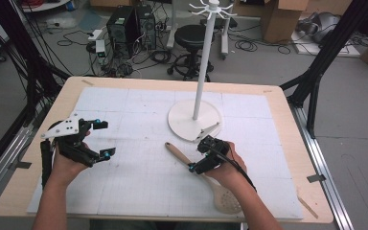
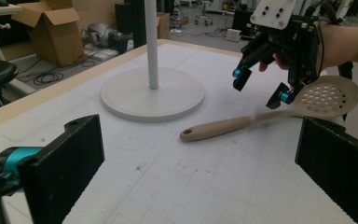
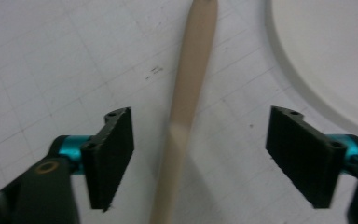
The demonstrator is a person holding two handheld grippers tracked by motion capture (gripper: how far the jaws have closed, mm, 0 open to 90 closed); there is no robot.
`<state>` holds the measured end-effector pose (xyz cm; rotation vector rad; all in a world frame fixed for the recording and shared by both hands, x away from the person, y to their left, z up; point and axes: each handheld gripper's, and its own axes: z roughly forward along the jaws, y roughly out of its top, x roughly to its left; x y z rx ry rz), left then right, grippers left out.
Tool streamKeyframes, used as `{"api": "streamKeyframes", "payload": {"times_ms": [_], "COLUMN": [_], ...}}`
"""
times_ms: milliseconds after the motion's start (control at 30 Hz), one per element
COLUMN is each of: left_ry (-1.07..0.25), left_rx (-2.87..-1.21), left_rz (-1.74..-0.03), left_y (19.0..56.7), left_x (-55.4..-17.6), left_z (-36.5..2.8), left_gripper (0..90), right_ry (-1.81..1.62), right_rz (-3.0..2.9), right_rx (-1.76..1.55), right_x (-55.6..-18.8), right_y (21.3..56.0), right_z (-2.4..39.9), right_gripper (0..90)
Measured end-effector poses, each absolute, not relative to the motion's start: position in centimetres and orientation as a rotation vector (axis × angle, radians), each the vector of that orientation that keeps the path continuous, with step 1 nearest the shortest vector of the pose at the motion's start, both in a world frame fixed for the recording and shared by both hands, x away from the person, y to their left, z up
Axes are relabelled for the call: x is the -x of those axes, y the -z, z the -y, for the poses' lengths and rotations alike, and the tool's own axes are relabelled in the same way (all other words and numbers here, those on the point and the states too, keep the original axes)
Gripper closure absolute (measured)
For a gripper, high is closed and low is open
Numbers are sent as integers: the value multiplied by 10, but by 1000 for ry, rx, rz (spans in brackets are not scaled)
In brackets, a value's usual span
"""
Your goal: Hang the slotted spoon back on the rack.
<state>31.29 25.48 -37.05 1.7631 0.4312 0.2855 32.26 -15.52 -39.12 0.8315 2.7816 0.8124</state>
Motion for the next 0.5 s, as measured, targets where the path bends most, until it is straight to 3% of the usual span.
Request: {"api": "streamKeyframes", "payload": {"times_ms": [500], "left_ry": [-282], "left_rx": [-1764], "left_rz": [-431], "left_y": [371], "left_x": [-313], "left_z": [-254], "left_gripper": [17], "right_ry": [-645], "right_rz": [-2870], "right_rx": [-834], "right_x": [-323], "right_y": [404], "right_z": [143], "right_gripper": [443]}}
